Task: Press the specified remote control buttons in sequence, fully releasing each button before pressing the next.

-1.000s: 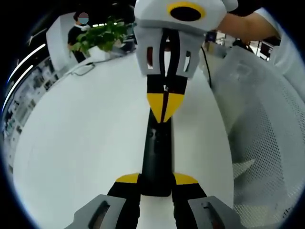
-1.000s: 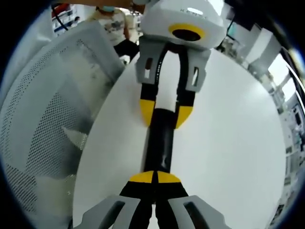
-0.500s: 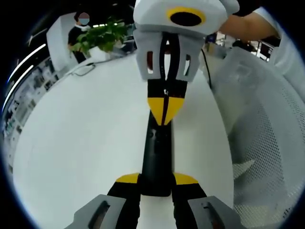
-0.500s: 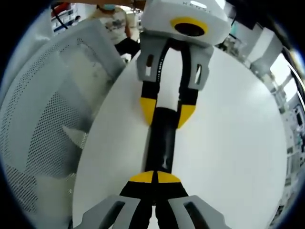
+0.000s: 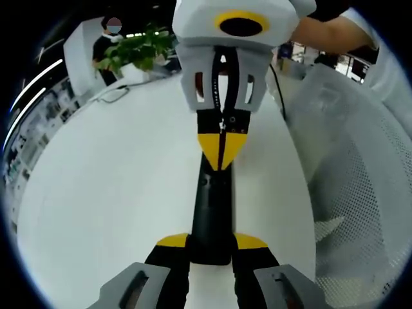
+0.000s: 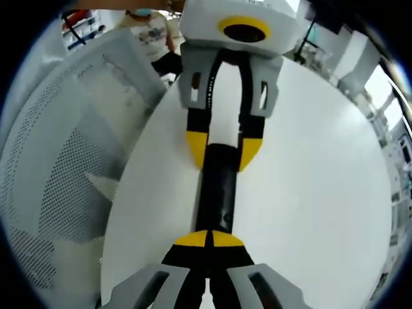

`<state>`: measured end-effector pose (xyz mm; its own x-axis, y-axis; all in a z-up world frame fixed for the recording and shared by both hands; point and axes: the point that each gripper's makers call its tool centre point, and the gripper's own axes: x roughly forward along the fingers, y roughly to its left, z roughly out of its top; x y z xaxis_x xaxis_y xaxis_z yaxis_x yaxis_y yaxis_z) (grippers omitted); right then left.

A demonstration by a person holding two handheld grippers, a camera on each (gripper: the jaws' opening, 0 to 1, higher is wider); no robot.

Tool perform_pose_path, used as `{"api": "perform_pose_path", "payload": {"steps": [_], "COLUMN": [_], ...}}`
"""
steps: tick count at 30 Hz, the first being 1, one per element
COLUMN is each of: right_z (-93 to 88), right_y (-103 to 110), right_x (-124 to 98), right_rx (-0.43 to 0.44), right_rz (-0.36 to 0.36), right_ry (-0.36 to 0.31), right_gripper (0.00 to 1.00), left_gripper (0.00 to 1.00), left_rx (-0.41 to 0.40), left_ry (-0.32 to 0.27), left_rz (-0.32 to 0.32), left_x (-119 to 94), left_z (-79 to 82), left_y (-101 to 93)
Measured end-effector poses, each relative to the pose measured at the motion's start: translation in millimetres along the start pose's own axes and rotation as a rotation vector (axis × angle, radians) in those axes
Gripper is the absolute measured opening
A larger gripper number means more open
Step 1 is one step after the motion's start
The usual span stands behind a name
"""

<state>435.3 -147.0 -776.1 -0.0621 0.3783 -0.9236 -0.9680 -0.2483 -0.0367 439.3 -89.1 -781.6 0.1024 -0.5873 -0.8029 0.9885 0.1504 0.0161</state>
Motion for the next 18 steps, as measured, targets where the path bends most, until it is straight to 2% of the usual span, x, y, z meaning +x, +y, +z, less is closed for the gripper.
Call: {"api": "perform_pose_path", "payload": {"steps": [10, 18], "right_z": [0.3, 0.7], "right_y": [0.4, 0.5], "right_x": [-0.1, -1.9], "right_rx": [0.008, 0.042], "right_rz": [-0.013, -0.024], "right_ry": [-0.003, -0.038], "right_gripper": [0.00, 0.00], "left_gripper": [0.24, 0.24], "left_rx": [0.000, -0.001], "left_ry": [-0.002, -0.002], "left_rz": [0.002, -0.003], "left_x": [-0.8, -0.7], "left_z": [0.2, 0.0], "left_y": [-1.2, -1.3]}}
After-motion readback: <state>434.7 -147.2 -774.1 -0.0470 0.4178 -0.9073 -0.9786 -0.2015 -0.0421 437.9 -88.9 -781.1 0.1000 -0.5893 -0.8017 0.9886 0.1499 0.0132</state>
